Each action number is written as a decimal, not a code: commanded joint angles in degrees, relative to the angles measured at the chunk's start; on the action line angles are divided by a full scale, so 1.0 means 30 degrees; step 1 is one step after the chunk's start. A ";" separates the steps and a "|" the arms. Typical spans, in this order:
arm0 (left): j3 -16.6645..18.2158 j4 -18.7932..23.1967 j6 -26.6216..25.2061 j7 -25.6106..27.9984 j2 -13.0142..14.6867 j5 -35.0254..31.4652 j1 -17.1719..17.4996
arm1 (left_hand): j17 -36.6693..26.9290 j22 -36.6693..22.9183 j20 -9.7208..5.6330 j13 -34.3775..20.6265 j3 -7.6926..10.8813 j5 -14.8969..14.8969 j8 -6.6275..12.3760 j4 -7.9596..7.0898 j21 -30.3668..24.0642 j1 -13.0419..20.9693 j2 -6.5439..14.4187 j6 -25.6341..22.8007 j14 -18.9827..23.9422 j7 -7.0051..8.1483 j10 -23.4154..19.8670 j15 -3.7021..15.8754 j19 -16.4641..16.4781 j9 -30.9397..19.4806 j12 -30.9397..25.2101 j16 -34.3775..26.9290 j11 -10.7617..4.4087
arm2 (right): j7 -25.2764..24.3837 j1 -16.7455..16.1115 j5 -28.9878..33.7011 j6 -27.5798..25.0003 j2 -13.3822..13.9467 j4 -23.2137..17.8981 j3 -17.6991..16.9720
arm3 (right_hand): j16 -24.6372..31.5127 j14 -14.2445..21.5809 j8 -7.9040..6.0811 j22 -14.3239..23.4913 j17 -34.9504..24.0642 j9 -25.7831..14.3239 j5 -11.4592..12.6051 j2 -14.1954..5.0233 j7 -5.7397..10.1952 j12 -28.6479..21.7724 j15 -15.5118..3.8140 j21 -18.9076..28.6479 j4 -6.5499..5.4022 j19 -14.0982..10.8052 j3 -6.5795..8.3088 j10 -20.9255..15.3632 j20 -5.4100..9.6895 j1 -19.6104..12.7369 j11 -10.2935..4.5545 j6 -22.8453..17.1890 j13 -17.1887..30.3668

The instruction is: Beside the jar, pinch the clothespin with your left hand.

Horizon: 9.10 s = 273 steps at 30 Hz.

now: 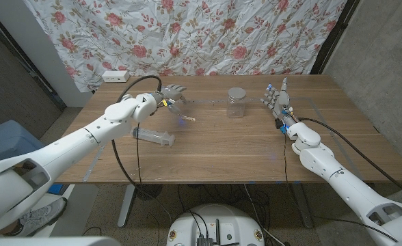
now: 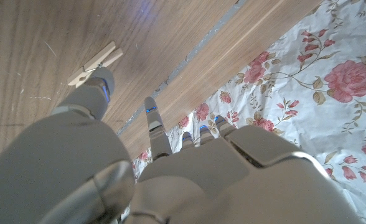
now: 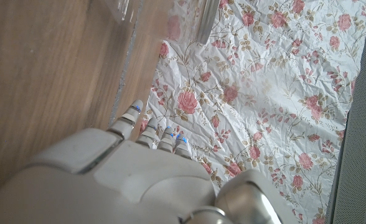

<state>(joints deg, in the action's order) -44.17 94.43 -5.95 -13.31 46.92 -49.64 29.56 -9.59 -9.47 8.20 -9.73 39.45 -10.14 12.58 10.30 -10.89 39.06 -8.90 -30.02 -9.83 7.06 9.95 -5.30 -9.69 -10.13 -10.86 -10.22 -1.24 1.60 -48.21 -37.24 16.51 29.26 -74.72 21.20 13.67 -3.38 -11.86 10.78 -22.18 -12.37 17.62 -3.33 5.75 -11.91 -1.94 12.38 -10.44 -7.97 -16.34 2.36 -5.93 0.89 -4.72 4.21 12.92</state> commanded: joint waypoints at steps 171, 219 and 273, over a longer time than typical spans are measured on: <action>-0.2315 -0.2967 -0.1236 0.7133 -0.1288 -0.2011 0.0527 | 0.0005 -0.0085 -0.1421 -0.0032 -0.2702 0.0087 0.1445 -0.0131 -0.0279 0.4413 0.0874 -0.9664 0.5484 0.0069 -0.6847 0.2362 0.6597 -0.0346 -0.0232 -0.0192 -0.2158 | -0.0003 0.0002 -0.0002 -0.0014 0.0003 -0.0013 -0.0002 | 0.0122 -0.0170 -0.0115 0.0091 -0.0055 -0.0045 0.0104 -0.1354 0.0154 -0.0140 -0.0703 0.0081 0.0005 -0.0120 -0.0092 -0.0027 -0.0020 0.0025 -0.0150 0.0039 0.0042; -0.0943 -0.0962 -0.1009 0.7231 -0.0196 -0.2034 0.1626 | -0.0001 -0.0101 -0.1600 -0.0033 -0.3198 0.0106 0.1345 -0.0245 -0.0221 0.4531 0.1246 -1.0434 0.6476 0.0016 -0.7822 0.2666 0.7186 -0.0437 -0.0271 -0.0220 -0.2317 | -0.0002 -0.0004 -0.0003 -0.0012 0.0007 -0.0018 -0.0004 | 0.0120 -0.0173 -0.0118 0.0091 -0.0055 -0.0045 0.0103 -0.1348 0.0140 -0.0127 -0.0662 0.0079 0.0007 -0.0116 -0.0095 0.0005 -0.0023 0.0025 -0.0174 0.0030 0.0043; 0.1834 -0.0080 -0.2880 1.0232 -0.1361 0.3874 0.4102 | -0.0002 -0.0107 -0.1568 -0.0037 -0.3592 0.0084 0.1115 -0.0228 -0.0026 0.4647 0.1490 -1.0698 0.6659 0.0117 -0.8086 0.2657 0.7105 -0.0489 -0.0107 -0.0059 -0.2387 | -0.0010 -0.0003 -0.0003 -0.0026 0.0011 -0.0032 -0.0005 | 0.0118 -0.0178 -0.0116 0.0091 -0.0055 -0.0045 0.0104 -0.1349 0.0135 -0.0140 -0.0671 0.0079 0.0006 -0.0114 -0.0094 -0.0025 -0.0015 0.0025 -0.0126 0.0035 0.0042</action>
<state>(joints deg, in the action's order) -40.09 94.14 -13.65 13.87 43.94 -44.38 40.34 -9.62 -9.45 3.58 -9.72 28.94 -9.91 16.07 9.75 -10.94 52.96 -4.96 -61.52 9.74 7.47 -14.02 2.35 11.50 -11.32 -11.22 -10.59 -8.39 1.55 -48.22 -37.25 16.46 29.29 -74.84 21.18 13.67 -3.38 -11.86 10.79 -22.18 -12.37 17.62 -3.33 5.75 -11.91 -1.94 12.38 -10.44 -7.97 -16.34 2.36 -5.93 0.89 -4.71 4.22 12.92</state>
